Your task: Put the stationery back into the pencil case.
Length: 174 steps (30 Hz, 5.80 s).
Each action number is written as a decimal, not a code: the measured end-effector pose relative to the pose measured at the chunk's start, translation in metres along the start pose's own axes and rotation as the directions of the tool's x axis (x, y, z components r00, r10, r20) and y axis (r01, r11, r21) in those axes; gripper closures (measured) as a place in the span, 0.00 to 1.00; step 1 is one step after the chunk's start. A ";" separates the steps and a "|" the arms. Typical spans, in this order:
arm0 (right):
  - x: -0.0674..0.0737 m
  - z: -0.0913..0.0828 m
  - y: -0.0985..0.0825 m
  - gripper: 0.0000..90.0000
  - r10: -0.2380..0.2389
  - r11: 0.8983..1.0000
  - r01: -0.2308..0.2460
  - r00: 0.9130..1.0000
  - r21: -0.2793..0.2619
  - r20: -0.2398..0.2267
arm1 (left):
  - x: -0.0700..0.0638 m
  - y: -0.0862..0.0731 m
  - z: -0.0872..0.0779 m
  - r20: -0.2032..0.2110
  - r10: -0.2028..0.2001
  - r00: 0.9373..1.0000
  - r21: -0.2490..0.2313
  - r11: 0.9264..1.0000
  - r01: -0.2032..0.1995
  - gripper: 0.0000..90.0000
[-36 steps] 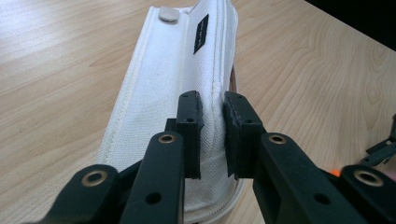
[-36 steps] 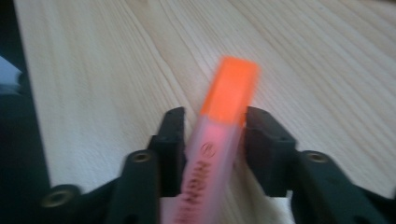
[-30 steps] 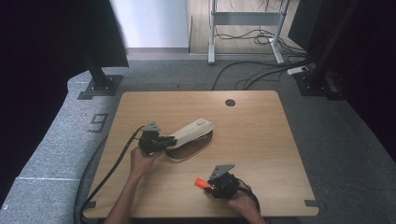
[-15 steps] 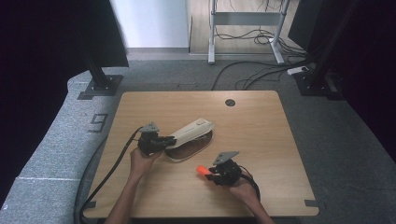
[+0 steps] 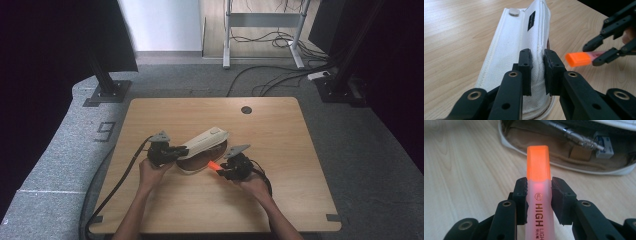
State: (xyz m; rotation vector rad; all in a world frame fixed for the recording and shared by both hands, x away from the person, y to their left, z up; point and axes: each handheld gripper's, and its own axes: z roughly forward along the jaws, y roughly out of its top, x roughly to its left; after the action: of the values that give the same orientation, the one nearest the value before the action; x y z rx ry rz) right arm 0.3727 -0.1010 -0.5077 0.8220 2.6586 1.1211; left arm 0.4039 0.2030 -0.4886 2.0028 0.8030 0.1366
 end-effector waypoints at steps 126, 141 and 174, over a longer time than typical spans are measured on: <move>-0.041 0.001 -0.002 0.54 0.094 0.995 -0.096 0.987 0.009 0.129 | -0.024 -0.021 0.022 0.041 0.047 0.998 0.099 0.994 -0.051 0.73; -0.046 -0.010 -0.012 0.39 0.102 0.995 -0.100 0.984 -0.025 0.145 | -0.033 -0.018 0.004 -0.023 0.081 0.996 0.069 0.994 -0.080 0.29; -0.042 -0.089 -0.089 0.05 0.132 0.990 -0.115 0.956 -0.080 0.260 | -0.022 -0.060 -0.036 -0.137 0.102 0.985 0.154 0.985 -0.080 0.00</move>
State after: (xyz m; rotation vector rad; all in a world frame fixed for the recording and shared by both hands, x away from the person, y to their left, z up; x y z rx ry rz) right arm 0.3401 -0.2300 -0.5095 1.0575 2.3691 1.0339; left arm 0.3437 0.2373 -0.5121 2.1908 0.8334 0.2850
